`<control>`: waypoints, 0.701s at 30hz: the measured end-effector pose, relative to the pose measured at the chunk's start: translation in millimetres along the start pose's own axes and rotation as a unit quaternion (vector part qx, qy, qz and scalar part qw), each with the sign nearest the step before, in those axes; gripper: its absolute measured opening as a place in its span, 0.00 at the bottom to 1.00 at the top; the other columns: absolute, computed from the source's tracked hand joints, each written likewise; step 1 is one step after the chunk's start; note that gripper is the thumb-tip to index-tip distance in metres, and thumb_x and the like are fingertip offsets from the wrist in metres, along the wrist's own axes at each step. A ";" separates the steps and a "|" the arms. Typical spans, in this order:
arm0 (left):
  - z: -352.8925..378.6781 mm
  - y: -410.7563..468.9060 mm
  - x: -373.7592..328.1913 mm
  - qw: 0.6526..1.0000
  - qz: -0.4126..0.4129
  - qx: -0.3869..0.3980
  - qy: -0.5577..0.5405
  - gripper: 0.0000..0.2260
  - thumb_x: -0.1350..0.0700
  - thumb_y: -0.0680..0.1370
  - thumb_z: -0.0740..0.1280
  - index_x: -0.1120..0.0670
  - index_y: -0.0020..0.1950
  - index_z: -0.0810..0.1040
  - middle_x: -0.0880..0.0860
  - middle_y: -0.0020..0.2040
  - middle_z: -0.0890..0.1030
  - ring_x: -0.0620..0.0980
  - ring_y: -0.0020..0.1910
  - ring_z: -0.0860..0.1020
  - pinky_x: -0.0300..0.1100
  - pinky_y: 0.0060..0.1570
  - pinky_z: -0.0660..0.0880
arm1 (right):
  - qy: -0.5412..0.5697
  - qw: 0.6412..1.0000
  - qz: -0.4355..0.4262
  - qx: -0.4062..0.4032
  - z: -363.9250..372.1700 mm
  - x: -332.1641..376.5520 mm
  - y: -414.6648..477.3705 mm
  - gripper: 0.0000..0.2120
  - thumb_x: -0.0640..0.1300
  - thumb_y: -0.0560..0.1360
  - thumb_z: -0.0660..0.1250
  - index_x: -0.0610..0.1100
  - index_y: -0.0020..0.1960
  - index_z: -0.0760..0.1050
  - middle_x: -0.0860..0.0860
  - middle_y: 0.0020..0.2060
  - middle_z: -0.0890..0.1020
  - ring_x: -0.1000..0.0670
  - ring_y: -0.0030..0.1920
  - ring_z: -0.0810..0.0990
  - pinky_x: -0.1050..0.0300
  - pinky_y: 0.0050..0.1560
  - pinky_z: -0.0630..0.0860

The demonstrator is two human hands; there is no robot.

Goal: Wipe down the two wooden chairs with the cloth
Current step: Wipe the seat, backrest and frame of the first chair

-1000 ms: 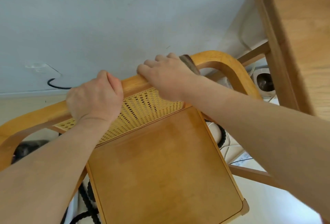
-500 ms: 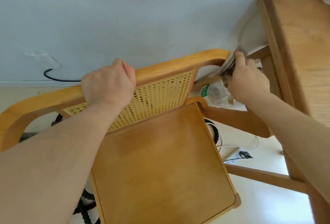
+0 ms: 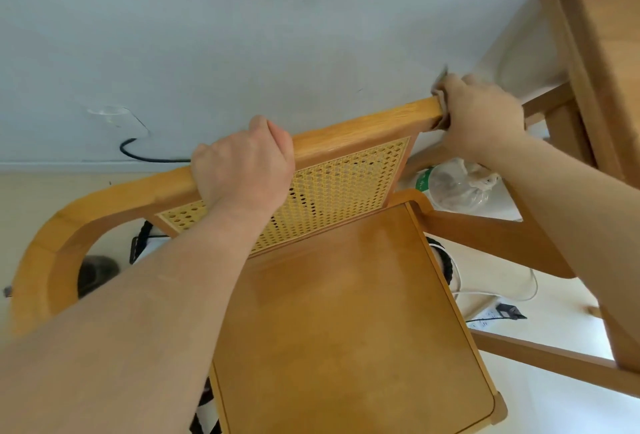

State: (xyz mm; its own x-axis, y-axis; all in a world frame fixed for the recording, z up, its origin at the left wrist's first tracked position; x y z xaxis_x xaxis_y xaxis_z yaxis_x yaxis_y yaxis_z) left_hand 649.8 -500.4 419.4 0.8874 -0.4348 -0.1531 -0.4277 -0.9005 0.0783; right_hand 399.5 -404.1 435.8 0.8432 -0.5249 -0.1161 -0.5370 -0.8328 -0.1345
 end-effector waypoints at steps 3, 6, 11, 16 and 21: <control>0.6 0.5 1.1 1.000 -0.006 0.005 0.011 0.14 0.51 0.81 0.48 0.54 0.40 0.66 0.50 0.25 0.62 0.55 0.28 0.66 0.47 0.35 0.61 | 0.006 0.988 -0.151 -0.022 -2.9 32.5 5.3 0.14 0.47 0.76 0.61 0.47 0.60 0.72 0.45 0.54 0.78 0.38 0.55 0.76 0.42 0.57 0.70; -0.7 0.1 1.5 1.000 -0.011 0.009 0.010 0.15 0.51 0.80 0.47 0.55 0.39 0.66 0.51 0.24 0.64 0.52 0.24 0.63 0.46 0.34 0.62 | 0.020 0.985 -0.169 -0.029 -3.3 30.9 -1.9 0.18 0.50 0.75 0.56 0.47 0.62 0.71 0.44 0.55 0.78 0.38 0.56 0.76 0.40 0.61 0.69; -2.8 1.0 -2.4 1.000 -0.002 0.001 0.004 0.15 0.50 0.80 0.47 0.55 0.39 0.67 0.52 0.25 0.65 0.55 0.27 0.67 0.47 0.34 0.66 | 0.041 0.996 0.067 -0.035 11.0 -22.9 -21.4 0.27 0.35 0.71 0.69 0.43 0.66 0.64 0.39 0.56 0.74 0.36 0.53 0.77 0.41 0.48 0.78; -1.9 -0.3 -0.3 1.000 -0.006 -0.011 0.009 0.17 0.50 0.81 0.48 0.57 0.41 0.70 0.63 0.33 0.77 0.62 0.33 0.74 0.51 0.41 0.68 | 0.064 0.980 0.182 -0.040 25.7 -36.1 -61.4 0.33 0.38 0.74 0.68 0.41 0.74 0.57 0.37 0.64 0.71 0.37 0.59 0.76 0.43 0.47 0.76; 1.0 1.0 2.5 0.999 -0.033 0.023 -0.008 0.22 0.46 0.79 0.44 0.58 0.44 0.73 0.65 0.38 0.78 0.66 0.41 0.77 0.57 0.49 0.72 | 0.044 0.974 0.217 -0.039 40.1 -50.9 -122.4 0.36 0.41 0.75 0.68 0.38 0.76 0.53 0.37 0.62 0.72 0.38 0.56 0.76 0.46 0.47 0.75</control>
State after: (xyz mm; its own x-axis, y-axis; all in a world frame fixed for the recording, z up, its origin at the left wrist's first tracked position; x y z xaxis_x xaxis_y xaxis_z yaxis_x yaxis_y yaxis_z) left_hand 651.5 -502.4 418.1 0.9109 -0.3749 -0.1724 -0.3769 -0.9260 0.0223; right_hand 421.3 -268.3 418.7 0.5381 -0.8408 -0.0594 -0.8427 -0.5382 -0.0159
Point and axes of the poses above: each hand's wrist, its own y-axis towards the middle knuckle, its own z-axis out of the palm, x = y × z, the point moved 2 cm from there along y, towards the middle knuckle
